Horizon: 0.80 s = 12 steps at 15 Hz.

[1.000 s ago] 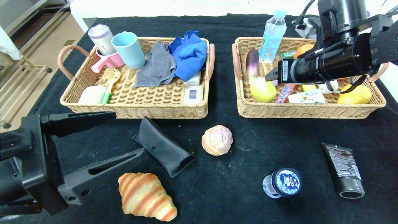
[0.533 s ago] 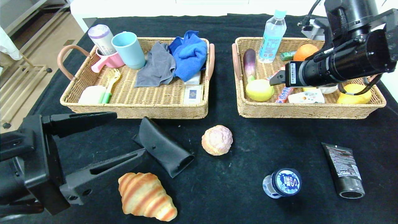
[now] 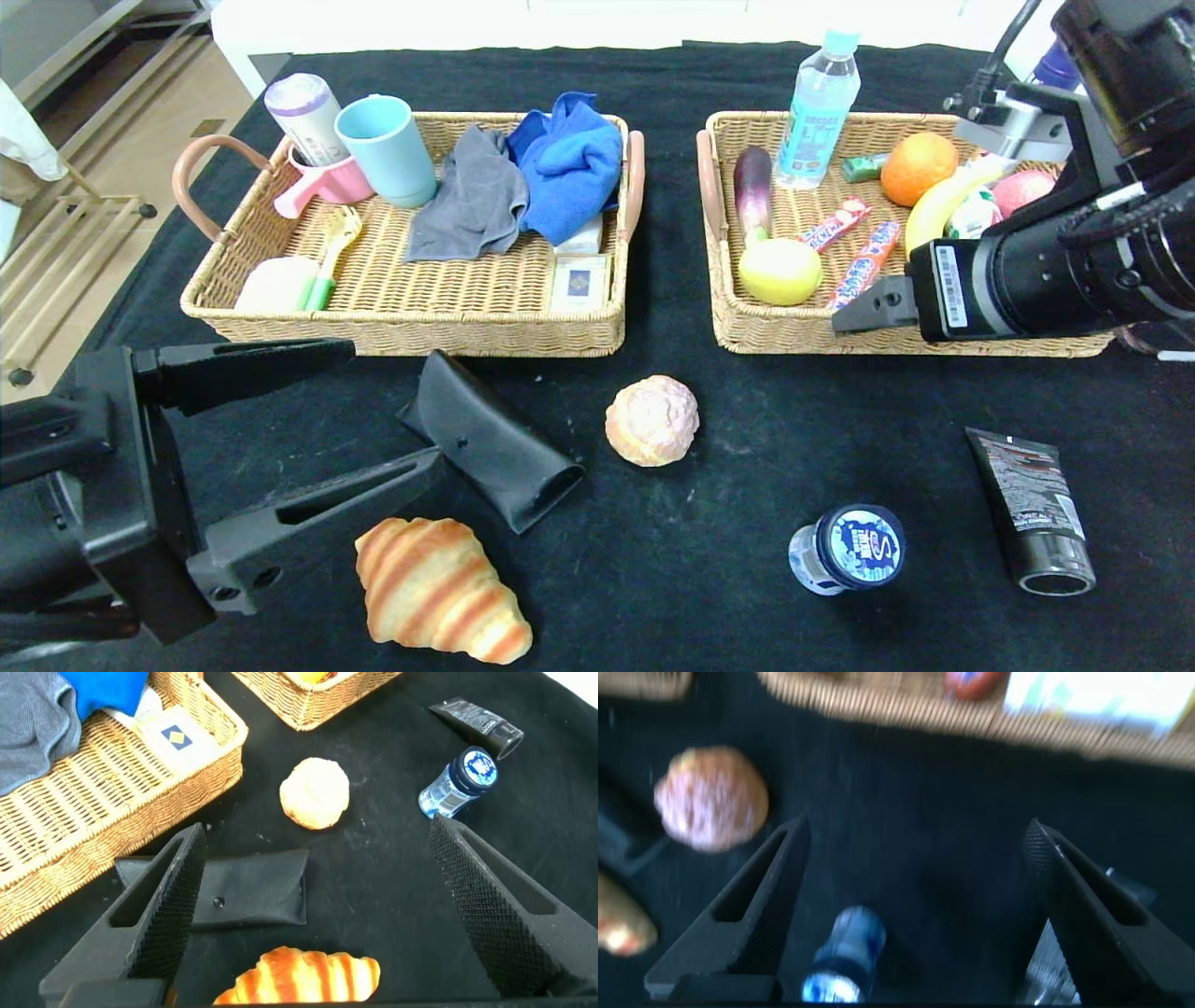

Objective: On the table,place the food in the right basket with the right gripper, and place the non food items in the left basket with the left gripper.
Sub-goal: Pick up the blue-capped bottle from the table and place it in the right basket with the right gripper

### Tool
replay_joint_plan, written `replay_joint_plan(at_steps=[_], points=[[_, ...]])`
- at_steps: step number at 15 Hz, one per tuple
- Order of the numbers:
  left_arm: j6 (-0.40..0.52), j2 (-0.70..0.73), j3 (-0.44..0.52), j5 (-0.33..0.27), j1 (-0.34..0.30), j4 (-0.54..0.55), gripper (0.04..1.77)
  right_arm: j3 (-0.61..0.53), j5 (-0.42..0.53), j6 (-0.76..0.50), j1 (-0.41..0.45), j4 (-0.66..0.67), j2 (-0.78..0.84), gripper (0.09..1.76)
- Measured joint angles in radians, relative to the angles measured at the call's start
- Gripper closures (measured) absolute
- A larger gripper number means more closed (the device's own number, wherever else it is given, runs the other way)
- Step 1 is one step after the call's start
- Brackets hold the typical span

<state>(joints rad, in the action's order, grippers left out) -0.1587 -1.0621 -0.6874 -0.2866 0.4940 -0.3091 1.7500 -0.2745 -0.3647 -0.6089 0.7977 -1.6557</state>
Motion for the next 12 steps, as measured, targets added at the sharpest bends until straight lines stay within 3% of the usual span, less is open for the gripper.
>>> replay_joint_plan(at_steps=[5, 12], points=[[0.000, -0.013, 0.004, 0.000, 0.000, 0.001, 0.09, -0.182, 0.000, -0.096, -0.109, 0.006, 0.080, 0.17], [-0.001, -0.025, 0.008, 0.000, 0.000, 0.003, 0.09, -0.313, 0.006, -0.193, -0.225, 0.005, 0.070, 0.15]])
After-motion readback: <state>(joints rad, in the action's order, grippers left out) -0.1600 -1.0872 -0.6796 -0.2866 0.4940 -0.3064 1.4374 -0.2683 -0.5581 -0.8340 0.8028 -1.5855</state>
